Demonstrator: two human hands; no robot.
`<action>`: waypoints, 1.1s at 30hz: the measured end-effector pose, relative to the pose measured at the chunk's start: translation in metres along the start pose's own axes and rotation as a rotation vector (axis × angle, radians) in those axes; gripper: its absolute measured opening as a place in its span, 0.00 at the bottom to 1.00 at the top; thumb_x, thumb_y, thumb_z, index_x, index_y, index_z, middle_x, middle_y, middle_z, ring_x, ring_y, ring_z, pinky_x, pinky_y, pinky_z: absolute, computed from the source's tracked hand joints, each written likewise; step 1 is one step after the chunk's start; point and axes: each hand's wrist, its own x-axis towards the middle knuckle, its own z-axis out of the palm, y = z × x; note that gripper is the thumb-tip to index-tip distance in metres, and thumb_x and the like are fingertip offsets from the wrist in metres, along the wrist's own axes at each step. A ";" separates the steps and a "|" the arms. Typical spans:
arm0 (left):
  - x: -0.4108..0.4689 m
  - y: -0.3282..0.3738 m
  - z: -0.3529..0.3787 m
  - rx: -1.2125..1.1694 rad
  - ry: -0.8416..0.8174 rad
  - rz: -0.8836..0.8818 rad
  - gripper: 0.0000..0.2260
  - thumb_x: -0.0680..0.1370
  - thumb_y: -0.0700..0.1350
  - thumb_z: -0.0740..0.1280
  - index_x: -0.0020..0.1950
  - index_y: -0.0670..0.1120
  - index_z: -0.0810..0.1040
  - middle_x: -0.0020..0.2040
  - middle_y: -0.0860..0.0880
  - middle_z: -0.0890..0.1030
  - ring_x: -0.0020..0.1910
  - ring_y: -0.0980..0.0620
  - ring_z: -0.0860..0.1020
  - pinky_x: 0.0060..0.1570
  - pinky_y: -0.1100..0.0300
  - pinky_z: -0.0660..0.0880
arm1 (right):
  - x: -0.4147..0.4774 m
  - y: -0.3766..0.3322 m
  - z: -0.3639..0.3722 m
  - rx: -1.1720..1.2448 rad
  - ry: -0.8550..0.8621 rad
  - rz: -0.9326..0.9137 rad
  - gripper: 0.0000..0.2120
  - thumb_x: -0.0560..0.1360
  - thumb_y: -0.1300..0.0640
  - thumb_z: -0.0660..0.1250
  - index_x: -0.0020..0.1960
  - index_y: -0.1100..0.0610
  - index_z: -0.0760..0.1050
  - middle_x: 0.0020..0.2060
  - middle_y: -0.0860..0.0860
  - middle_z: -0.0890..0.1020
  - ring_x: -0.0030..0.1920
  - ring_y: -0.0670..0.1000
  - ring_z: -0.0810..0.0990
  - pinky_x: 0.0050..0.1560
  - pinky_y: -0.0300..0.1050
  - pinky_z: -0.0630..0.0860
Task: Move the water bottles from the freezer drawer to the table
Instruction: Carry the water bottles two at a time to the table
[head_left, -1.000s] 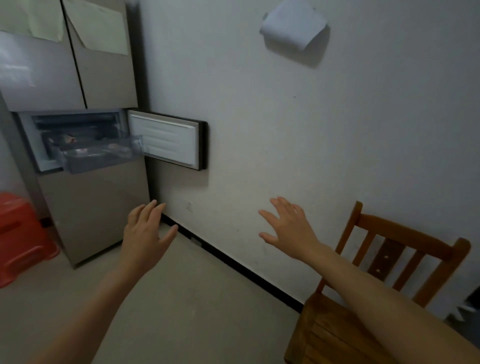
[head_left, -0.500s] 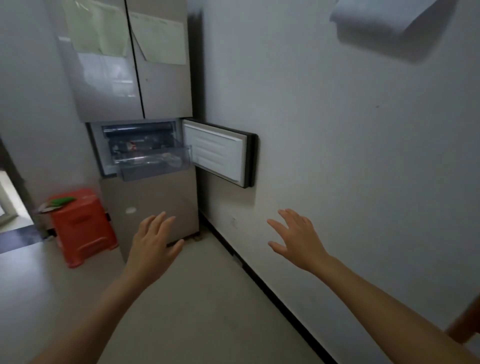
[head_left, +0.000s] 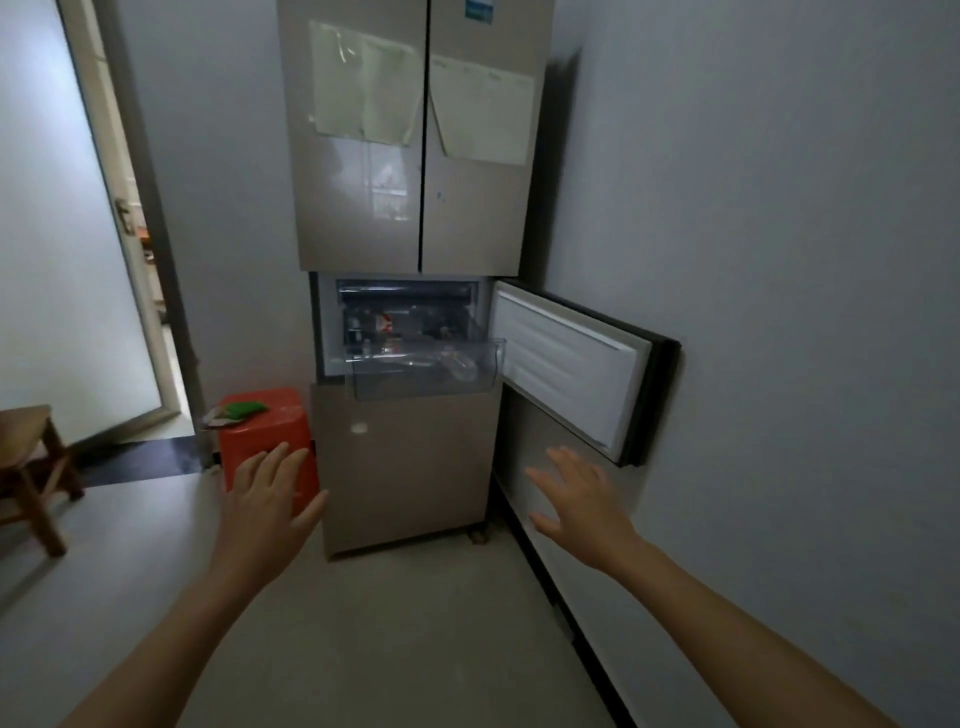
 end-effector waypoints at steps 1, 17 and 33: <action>0.013 -0.005 0.005 -0.009 0.018 -0.011 0.24 0.71 0.44 0.72 0.64 0.38 0.72 0.64 0.36 0.73 0.64 0.34 0.68 0.60 0.37 0.66 | 0.015 0.002 0.005 0.008 -0.024 0.021 0.23 0.58 0.42 0.72 0.50 0.52 0.81 0.49 0.57 0.83 0.49 0.57 0.83 0.39 0.50 0.80; 0.181 -0.038 0.141 -0.043 -0.131 -0.119 0.24 0.72 0.45 0.71 0.66 0.39 0.71 0.67 0.39 0.71 0.67 0.37 0.65 0.63 0.42 0.64 | 0.199 0.055 0.141 0.199 -0.239 0.099 0.27 0.65 0.44 0.64 0.60 0.54 0.77 0.59 0.61 0.78 0.60 0.62 0.77 0.52 0.58 0.76; 0.375 -0.015 0.251 0.048 -0.123 -0.227 0.25 0.76 0.51 0.65 0.71 0.45 0.65 0.73 0.46 0.64 0.73 0.46 0.57 0.69 0.51 0.58 | 0.458 0.141 0.252 0.425 -0.250 -0.003 0.29 0.79 0.44 0.55 0.75 0.49 0.48 0.76 0.54 0.49 0.75 0.53 0.47 0.73 0.50 0.49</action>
